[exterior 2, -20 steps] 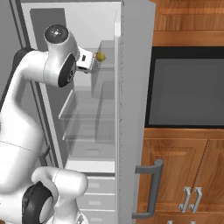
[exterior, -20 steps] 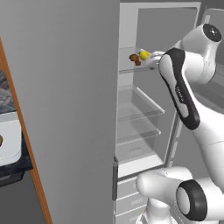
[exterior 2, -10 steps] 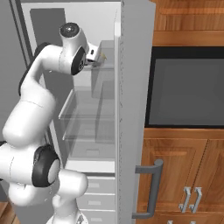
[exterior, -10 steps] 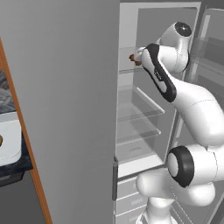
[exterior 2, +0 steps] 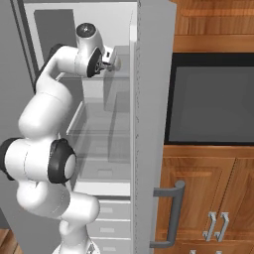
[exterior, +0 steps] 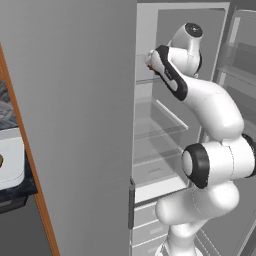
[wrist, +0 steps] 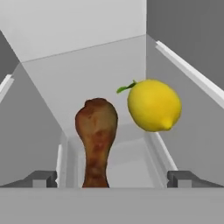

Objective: Place one lemon and one chicken drumstick in each tupperware on the nearby counter, to pack two identical lunches.

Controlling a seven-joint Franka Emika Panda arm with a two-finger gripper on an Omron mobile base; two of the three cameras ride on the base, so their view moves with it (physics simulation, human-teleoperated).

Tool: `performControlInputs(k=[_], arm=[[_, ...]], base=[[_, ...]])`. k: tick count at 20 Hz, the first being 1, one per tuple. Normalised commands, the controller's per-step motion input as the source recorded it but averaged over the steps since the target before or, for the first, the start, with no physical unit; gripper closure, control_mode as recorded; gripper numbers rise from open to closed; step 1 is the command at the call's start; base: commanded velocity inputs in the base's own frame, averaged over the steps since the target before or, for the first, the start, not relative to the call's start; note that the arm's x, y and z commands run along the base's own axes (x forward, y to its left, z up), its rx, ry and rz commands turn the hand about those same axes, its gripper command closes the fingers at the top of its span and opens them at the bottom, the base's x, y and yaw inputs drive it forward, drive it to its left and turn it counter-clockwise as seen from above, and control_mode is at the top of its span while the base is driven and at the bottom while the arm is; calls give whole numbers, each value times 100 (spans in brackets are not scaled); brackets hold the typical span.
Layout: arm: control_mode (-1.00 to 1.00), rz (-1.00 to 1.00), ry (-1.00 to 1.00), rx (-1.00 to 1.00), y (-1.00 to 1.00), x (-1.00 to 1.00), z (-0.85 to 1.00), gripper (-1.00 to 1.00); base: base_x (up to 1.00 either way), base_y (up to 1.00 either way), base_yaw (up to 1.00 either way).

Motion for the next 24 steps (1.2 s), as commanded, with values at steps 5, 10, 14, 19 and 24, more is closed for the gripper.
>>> performControlInputs(k=[5, 10, 14, 19, 24], arm=[[-100, -1, -1, 0, 3, 68, -13, -100], [-100, -1, 0, 0, 0, 89, -17, -100], [-100, 0, 1, 6, 0, 78, -3, -100], [-100, 0, 2, 2, 33, -5, -54, 100], [-100, 0, -1, 0, 19, -11, -22, 100]], base=[[0, 0, 0], [0, 0, 0], [0, 0, 0], [0, 0, 0], [0, 0, 0]])
